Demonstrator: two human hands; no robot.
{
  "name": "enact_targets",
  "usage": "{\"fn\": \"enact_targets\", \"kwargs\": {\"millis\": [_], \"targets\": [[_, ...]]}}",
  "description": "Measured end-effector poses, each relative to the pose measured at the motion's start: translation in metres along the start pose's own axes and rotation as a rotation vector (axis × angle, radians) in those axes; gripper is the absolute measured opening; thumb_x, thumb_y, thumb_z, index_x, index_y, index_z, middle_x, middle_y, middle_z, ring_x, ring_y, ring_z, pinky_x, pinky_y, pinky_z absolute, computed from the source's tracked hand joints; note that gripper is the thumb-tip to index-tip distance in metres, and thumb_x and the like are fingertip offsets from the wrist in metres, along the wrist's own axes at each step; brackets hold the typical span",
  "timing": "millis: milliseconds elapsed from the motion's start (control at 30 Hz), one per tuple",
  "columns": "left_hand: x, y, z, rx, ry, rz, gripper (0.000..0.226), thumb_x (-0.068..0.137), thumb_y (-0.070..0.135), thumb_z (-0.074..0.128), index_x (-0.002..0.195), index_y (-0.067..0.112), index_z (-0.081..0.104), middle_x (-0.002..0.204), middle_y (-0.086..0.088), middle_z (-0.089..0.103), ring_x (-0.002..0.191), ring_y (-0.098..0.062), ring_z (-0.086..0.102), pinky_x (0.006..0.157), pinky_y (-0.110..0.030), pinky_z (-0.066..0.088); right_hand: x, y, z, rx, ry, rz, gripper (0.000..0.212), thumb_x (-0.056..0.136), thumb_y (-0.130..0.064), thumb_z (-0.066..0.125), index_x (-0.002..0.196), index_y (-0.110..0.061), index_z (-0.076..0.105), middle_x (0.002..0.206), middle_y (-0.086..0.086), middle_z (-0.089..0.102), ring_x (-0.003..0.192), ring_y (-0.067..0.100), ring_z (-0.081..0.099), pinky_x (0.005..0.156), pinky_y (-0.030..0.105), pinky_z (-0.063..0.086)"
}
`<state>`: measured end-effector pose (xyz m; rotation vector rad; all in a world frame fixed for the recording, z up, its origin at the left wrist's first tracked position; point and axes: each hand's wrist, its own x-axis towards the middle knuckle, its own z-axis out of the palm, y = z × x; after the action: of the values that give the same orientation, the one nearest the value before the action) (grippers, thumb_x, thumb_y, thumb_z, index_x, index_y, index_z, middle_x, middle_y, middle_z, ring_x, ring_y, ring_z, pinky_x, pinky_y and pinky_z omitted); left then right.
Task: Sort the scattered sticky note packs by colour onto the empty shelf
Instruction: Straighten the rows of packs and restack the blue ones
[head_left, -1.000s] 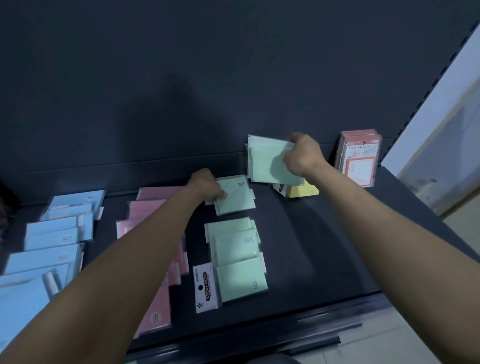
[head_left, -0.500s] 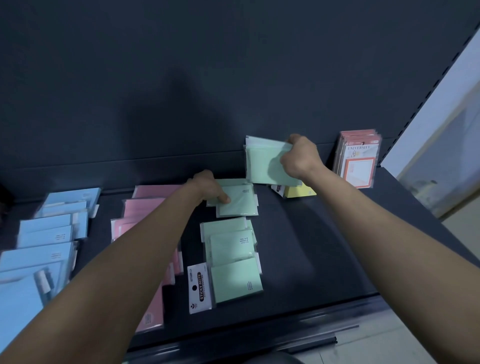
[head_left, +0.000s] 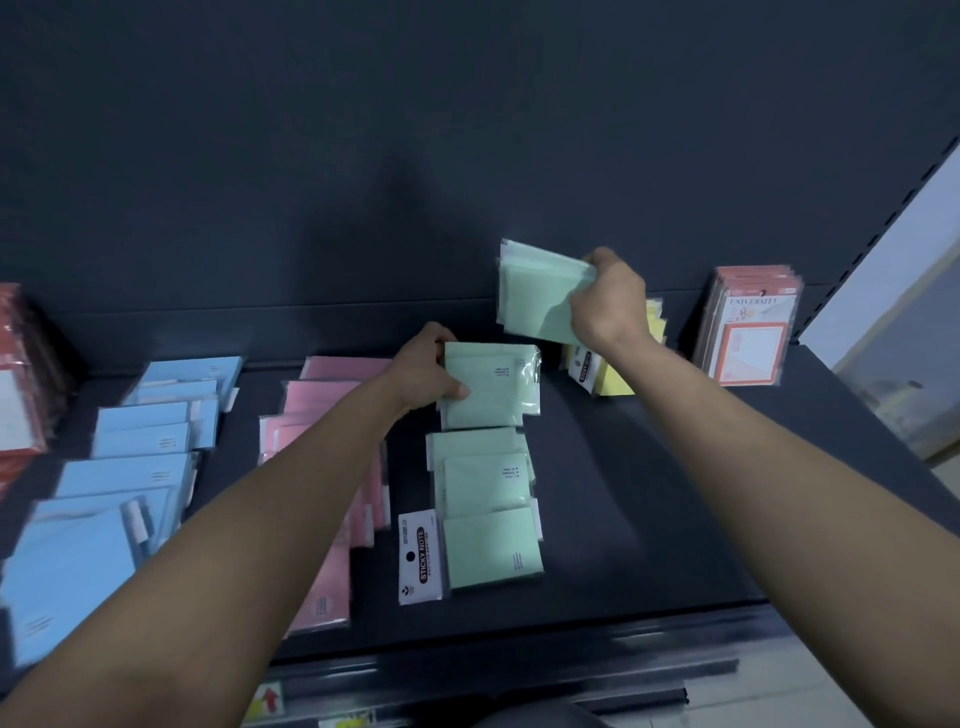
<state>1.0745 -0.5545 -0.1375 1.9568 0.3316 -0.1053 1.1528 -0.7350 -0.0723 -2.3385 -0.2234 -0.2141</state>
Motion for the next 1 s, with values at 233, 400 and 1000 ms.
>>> {"fn": "enact_targets", "kwargs": {"millis": [233,400,1000], "targets": [[-0.012,0.001,-0.009,0.062,0.127,0.167,0.034,0.072,-0.014,0.069,0.091,0.007,0.050,0.081,-0.001,0.053,0.074,-0.010,0.049,0.055,-0.007,0.043,-0.004,0.003,0.023,0.094,-0.334,0.095,0.033,0.089,-0.011,0.062,0.122,-0.013,0.060,0.105,0.003,0.060,0.089,0.019,0.055,0.071,0.018,0.046],[-0.012,-0.002,-0.009,0.083,0.214,0.103,0.036,0.077,-0.004,0.069,0.095,0.009,0.041,0.078,0.005,0.047,0.068,-0.004,0.044,0.049,-0.008,0.039,-0.013,0.006,0.028,0.319,-0.524,0.225,0.028,0.098,-0.010,0.046,0.120,-0.017,0.061,0.108,0.008,0.061,0.092,0.017,0.052,0.068,0.025,0.047],[0.009,0.002,0.007,0.206,0.355,0.067,0.054,0.080,0.015,0.072,0.122,0.007,0.038,0.119,-0.010,0.034,0.110,-0.026,0.042,0.097,-0.035,0.040,-0.003,0.006,0.049,-0.014,-0.436,0.027,0.042,0.091,-0.013,0.057,0.130,-0.003,0.043,0.115,0.014,0.058,0.099,0.026,0.057,0.081,0.031,0.046]]}}
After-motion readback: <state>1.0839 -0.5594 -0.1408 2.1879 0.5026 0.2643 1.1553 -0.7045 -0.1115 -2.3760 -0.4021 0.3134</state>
